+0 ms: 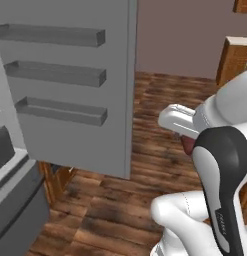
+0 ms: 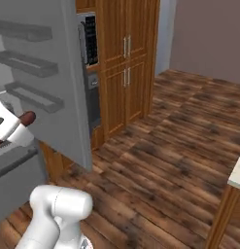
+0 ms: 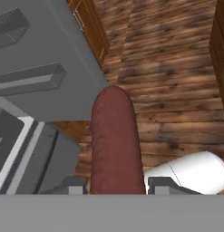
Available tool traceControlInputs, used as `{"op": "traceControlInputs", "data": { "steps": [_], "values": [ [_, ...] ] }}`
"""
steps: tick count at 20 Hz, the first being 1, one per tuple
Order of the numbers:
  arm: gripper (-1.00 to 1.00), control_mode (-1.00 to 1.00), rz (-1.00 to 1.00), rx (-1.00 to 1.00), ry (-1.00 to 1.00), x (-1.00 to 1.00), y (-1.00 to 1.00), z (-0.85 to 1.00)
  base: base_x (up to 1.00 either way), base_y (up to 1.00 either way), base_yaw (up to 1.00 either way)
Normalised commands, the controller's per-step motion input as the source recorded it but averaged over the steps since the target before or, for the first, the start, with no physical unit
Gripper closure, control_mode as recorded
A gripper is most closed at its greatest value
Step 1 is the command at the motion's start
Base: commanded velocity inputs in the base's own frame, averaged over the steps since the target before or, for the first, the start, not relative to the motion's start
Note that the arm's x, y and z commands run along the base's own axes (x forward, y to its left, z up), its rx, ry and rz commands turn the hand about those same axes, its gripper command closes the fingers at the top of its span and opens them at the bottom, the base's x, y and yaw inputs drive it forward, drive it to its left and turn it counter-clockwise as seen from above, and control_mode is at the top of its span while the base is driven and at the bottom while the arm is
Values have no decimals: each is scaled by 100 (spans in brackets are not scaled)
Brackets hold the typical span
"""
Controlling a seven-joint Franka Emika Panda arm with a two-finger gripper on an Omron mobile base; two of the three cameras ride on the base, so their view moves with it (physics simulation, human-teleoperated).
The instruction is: Retrieve the sausage and cheese from the fridge and place them on the cutting board on the counter.
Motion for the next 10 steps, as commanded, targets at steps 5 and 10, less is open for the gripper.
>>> {"op": "traceControlInputs", "data": {
  "steps": [5,10],
  "values": [
    [100,100,0,0,0,0,0,0,-7,-40,-84],
    [100,100,0,0,0,0,0,0,46,-55,-60]
  ]
}}
